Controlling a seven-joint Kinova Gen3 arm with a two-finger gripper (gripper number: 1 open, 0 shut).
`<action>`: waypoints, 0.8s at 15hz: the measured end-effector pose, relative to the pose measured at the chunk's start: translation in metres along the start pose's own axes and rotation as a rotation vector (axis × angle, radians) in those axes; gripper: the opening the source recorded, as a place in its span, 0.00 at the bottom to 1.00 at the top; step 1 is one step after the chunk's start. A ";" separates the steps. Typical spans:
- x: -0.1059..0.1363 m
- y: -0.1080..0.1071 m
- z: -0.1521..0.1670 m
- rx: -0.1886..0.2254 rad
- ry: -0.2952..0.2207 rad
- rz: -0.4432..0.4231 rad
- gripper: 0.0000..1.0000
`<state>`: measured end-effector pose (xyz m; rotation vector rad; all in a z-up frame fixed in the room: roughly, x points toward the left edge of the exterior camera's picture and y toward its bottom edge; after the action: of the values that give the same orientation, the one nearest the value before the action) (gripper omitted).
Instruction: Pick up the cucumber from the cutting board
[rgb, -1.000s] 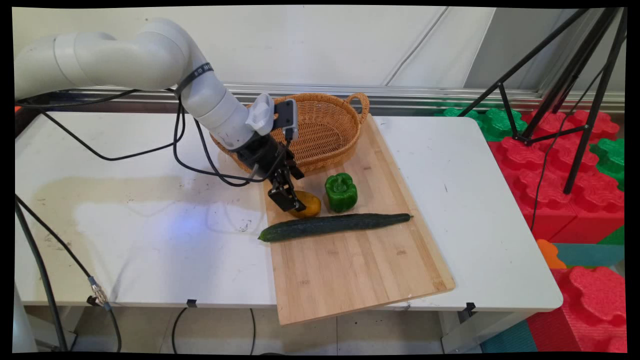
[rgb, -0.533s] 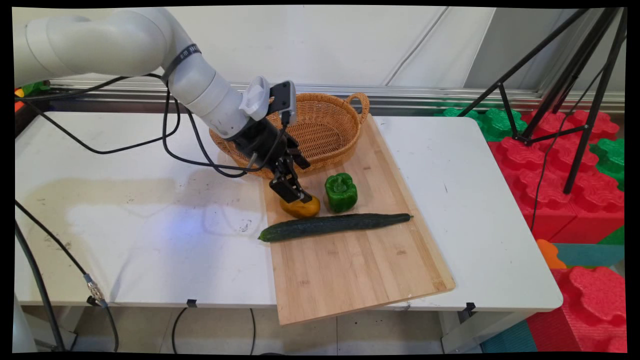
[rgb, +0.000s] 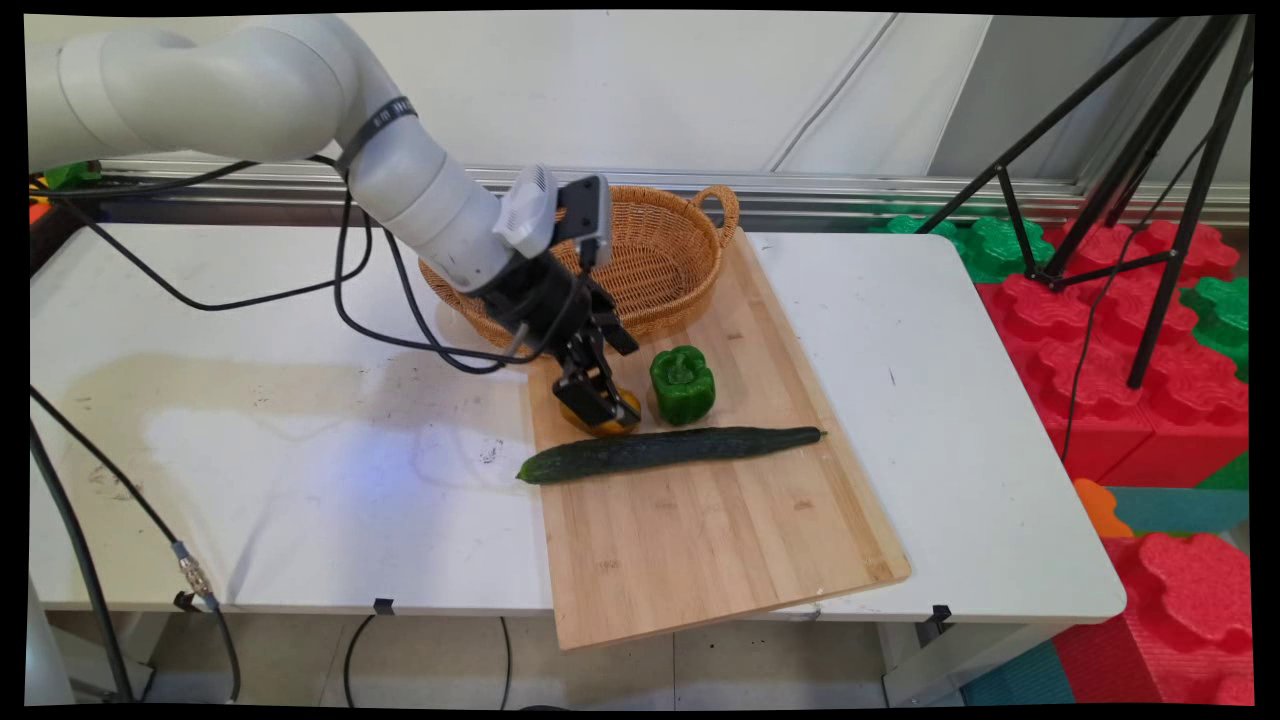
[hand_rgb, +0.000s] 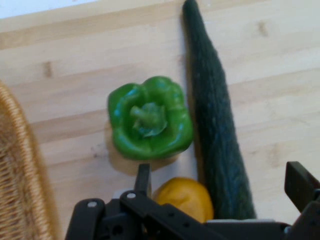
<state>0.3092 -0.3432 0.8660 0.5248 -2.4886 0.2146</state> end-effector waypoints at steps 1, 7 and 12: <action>0.002 0.003 0.005 -0.008 -0.002 0.001 1.00; 0.009 0.016 0.034 -0.028 -0.038 -0.015 1.00; 0.008 0.021 0.056 -0.033 -0.077 -0.030 1.00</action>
<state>0.2659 -0.3418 0.8242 0.5663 -2.5519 0.1436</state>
